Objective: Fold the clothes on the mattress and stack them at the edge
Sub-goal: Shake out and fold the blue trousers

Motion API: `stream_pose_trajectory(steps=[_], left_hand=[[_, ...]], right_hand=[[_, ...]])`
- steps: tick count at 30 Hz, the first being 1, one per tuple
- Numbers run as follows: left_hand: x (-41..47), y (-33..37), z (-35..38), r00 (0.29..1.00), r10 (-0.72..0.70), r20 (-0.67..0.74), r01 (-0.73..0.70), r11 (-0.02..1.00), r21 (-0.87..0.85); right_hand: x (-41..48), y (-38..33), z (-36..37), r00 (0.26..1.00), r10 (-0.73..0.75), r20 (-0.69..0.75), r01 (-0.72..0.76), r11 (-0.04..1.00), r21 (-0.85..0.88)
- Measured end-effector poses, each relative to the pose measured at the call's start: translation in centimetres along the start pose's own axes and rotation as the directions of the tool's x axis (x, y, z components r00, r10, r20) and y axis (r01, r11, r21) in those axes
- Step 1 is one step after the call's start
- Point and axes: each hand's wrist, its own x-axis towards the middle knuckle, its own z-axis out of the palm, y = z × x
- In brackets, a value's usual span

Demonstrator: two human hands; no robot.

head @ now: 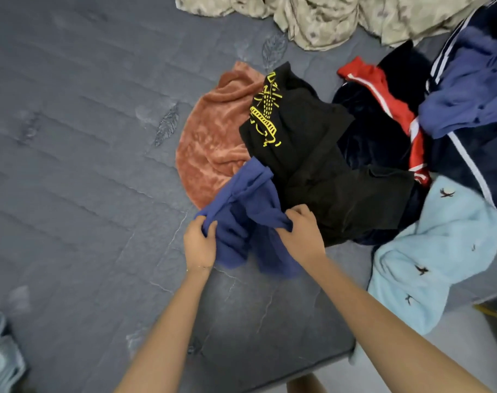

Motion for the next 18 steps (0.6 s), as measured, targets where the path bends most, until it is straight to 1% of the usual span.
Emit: stream_pose_trajectory(steps=[2,3,5,9,12,18], left_hand=[[-0.6,2.0,-2.7,0.999,0.009,-0.034,-0.012,0.996,-0.083],[-1.0,3.1,-4.2,0.998,0.013,-0.053,-0.019,0.993,-0.121],[-1.9,5.2,-7.5,0.994,0.033,-0.105,-0.053,0.980,-0.190],[-3.7,8.2,-15.4,0.974,0.054,-0.220,-0.124,0.939,-0.320],[-5.0,8.8,-21.9,0.970,0.075,-0.233,-0.150,0.934,-0.324],[-9.1,7.5,-35.0,0.961,0.133,-0.244,-0.197,0.945,-0.261]], right_hand=[[-1.0,-3.3,-1.2,0.999,0.033,0.008,-0.034,0.983,0.182],[-1.5,-5.0,-1.8,0.999,0.032,0.001,-0.032,0.972,0.234],[-2.8,-8.6,-3.0,1.000,-0.001,-0.013,0.005,0.965,0.261],[-6.1,-16.0,-4.7,0.993,-0.114,-0.012,0.112,0.937,0.331],[-9.0,-21.2,-5.4,0.981,-0.178,-0.072,0.192,0.913,0.361],[-16.3,-31.4,-6.1,0.946,-0.262,-0.189,0.320,0.845,0.428]])
